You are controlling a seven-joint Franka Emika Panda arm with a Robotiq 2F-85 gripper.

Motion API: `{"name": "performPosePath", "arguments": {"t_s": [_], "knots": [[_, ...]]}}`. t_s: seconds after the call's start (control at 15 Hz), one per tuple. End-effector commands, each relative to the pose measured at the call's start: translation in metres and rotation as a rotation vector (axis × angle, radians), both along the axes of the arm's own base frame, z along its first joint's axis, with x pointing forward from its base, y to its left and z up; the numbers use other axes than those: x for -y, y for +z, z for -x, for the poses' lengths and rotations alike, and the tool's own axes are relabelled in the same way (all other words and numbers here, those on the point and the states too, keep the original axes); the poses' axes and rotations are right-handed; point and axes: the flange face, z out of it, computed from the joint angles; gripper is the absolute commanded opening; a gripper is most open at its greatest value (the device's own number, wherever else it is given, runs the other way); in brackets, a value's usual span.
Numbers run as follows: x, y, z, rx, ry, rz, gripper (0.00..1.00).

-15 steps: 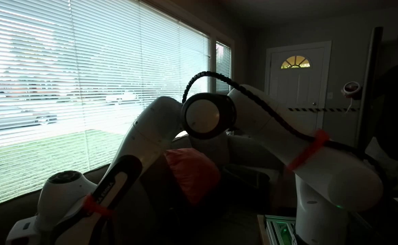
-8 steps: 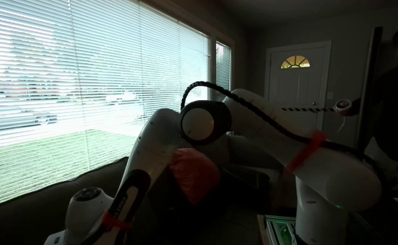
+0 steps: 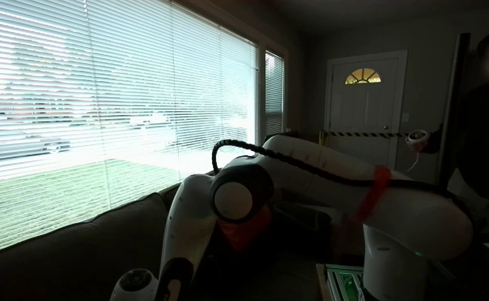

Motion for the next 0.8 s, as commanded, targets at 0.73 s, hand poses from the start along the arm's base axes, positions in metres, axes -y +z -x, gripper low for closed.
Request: {"name": "performPosePath", "arguments": {"t_s": [0.73], "knots": [[-0.029,-0.077,-0.025,0.134,-0.264,-0.077,1.00]]}}
